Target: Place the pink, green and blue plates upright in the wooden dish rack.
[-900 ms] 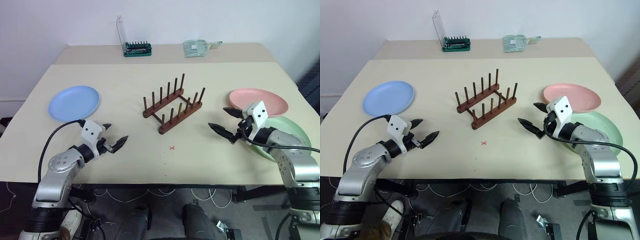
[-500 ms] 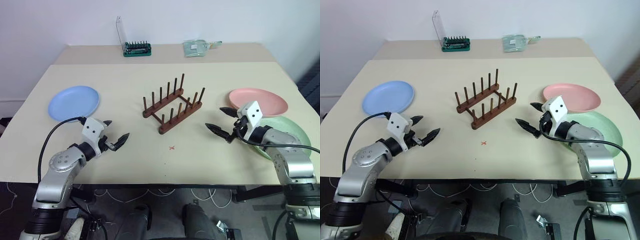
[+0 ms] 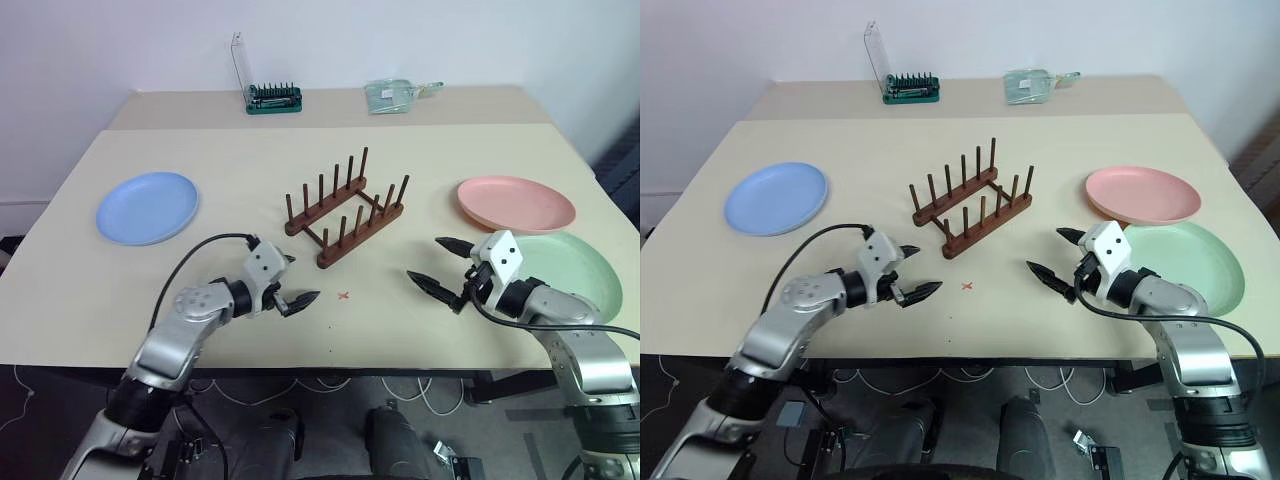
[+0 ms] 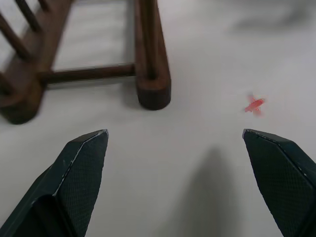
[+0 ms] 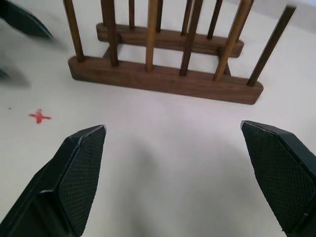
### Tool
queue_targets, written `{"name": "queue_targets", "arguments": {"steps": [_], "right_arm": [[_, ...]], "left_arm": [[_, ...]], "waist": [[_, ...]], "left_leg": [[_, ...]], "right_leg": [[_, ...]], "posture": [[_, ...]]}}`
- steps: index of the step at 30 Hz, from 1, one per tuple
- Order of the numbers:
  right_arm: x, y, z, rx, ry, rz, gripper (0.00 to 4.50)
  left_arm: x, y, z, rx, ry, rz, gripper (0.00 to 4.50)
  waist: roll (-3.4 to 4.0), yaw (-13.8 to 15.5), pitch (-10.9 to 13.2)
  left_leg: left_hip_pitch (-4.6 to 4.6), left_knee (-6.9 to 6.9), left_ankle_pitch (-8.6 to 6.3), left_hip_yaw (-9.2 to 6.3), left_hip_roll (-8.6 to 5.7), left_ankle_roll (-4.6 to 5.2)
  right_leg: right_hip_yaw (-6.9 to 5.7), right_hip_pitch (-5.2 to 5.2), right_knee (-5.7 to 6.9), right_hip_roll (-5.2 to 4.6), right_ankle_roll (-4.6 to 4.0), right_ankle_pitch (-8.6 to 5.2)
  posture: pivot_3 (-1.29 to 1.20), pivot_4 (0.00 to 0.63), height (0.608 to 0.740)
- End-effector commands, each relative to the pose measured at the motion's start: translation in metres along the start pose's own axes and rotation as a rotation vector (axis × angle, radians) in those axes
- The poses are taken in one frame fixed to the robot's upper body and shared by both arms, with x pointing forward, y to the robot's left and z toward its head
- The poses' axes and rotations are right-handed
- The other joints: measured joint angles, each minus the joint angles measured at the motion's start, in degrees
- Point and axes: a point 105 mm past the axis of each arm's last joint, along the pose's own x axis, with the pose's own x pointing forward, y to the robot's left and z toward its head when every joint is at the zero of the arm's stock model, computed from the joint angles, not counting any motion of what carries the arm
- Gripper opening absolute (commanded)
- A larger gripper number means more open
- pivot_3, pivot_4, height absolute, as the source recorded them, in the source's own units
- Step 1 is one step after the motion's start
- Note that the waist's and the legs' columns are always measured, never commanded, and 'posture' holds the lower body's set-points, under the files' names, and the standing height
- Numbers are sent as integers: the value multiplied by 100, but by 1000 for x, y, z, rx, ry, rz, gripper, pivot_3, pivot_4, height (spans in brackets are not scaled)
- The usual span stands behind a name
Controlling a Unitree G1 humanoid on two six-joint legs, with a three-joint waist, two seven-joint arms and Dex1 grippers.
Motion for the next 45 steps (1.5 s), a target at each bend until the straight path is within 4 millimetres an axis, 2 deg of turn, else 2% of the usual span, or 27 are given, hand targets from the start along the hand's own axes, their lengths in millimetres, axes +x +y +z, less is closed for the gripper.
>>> {"name": "queue_targets", "arguments": {"steps": [1, 4, 8, 9, 11, 13, 17, 21, 26, 29, 34, 36, 38, 41, 42, 43, 45], "right_arm": [[-4, 4, 16, -18, -44, -25, 4496], [-9, 10, 18, -11, -30, -41, 4496], [-6, 16, 22, -8, -25, -36, 4496], [-4, 19, 24, -9, -26, -34, 4500], [-2, 20, 27, -8, -31, -33, 4500], [-3, 20, 28, -4, -30, -32, 4500], [-3, 23, 27, 3, -26, -24, 4500], [-4, 24, 24, 0, -4, -11, 4500], [-16, 32, -4, 4, 156, 96, 4500], [-19, 31, -8, 7, 175, 107, 4500], [-15, 25, -5, -15, 160, 73, 4500], [-14, 27, -5, -20, 157, 72, 4500], [-15, 29, -7, -20, 160, 69, 4500], [-17, 27, -8, -26, 166, 42, 4500], [-18, 26, -9, -18, 172, 31, 4500], [-19, 25, -10, -11, 176, 24, 4500], [-21, 24, -15, -12, 202, 15, 3962]], "left_arm": [[10, 6, 1, 7, -15, 21, 4484], [36, 3, -4, -5, -25, 0, 4484], [47, -1, -3, 1, -50, -35, 4484], [48, -2, -5, 9, -44, -46, 4093], [53, -8, -7, 15, -45, -68, 3670], [56, -12, -7, 16, -54, -83, 2717], [53, -7, -13, 35, -40, -67, 776], [50, -3, -15, 87, -34, -60, 725], [39, -10, -3, 190, -81, -267, 725], [35, -14, 1, 221, -99, -357, 725], [37, 7, 5, 237, -44, -421, 725], [35, 14, 4, 236, -31, -429, 1741], [35, 23, 2, 229, -10, -401, 2551], [32, 36, 2, 223, -4, -341, 4144], [27, 39, -1, 219, 6, -326, 4461], [23, 41, -4, 217, 14, -318, 4461], [11, 42, -12, 196, 45, -315, 4500]], "waist": [[1, 14, -1], [4, 131, -3], [5, 149, -6], [5, 146, -6], [5, 146, -6], [5, 149, -8], [8, 140, -11], [10, 137, -13], [8, 115, -12], [9, 107, -12], [-2, 132, -6], [-3, 124, -6], [-3, 105, -5], [-3, 89, -5], [-3, 76, -5], [-3, 59, -5], [-3, 2, -6]], "left_leg": [[0, 0, 0, -1, 0, 0], [-1, 9, 0, -1, -3, 1], [0, 12, -3, 2, -4, 5], [0, 12, -3, 3, -4, 7], [0, 12, -6, 5, -4, 11], [0, 13, -6, 5, -5, 11], [3, 15, -6, 6, -5, 11], [5, 14, -6, 8, -3, 12], [6, 11, -7, 12, -5, 13], [4, 6, -8, 15, -4, 16], [-1, 15, -8, 15, -6, 16], [-2, 14, -9, 13, -7, 17], [-2, 10, -10, 14, -7, 19], [-2, 9, -10, 13, -6, 19], [-2, 9, -10, 13, -6, 19], [-2, 10, -10, 13, -6, 19], [0, 9, -10, 13, -5, 19]], "right_leg": [[0, 0, -1, 0, 0, 0], [0, 4, -2, -2, 5, 3], [-1, 24, -34, -3, 22, 13], [-1, 27, -42, -3, 25, 15], [-1, 28, -47, -3, 23, 20], [-1, 30, -48, -3, 25, 21], [-1, 35, -48, -3, 26, 23], [-1, 35, -48, -1, 27, 23], [-1, 32, -48, 1, 25, 24], [-1, 27, -50, 2, 25, 24], [-3, 28, -51, 1, 25, 25], [-4, 28, -55, 1, 28, 25], [-3, 27, -59, 1, 28, 26], [-3, 26, -58, 1, 29, 26], [-3, 26, -58, 2, 29, 26], [-3, 25, -58, 2, 29, 26], [-2, 25, -55, 3, 29, 26]], "posture": [[0, 150, 740], [0, 150, 740], [0, 150, 740], [0, 150, 740], [0, 150, 740], [0, 150, 740], [0, 150, 740], [0, 150, 740], [0, 150, 740], [0, 150, 740], [0, 150, 740], [0, 150, 740], [0, 150, 740], [0, 150, 740], [0, 150, 740], [0, 150, 740], [0, 150, 740]]}}
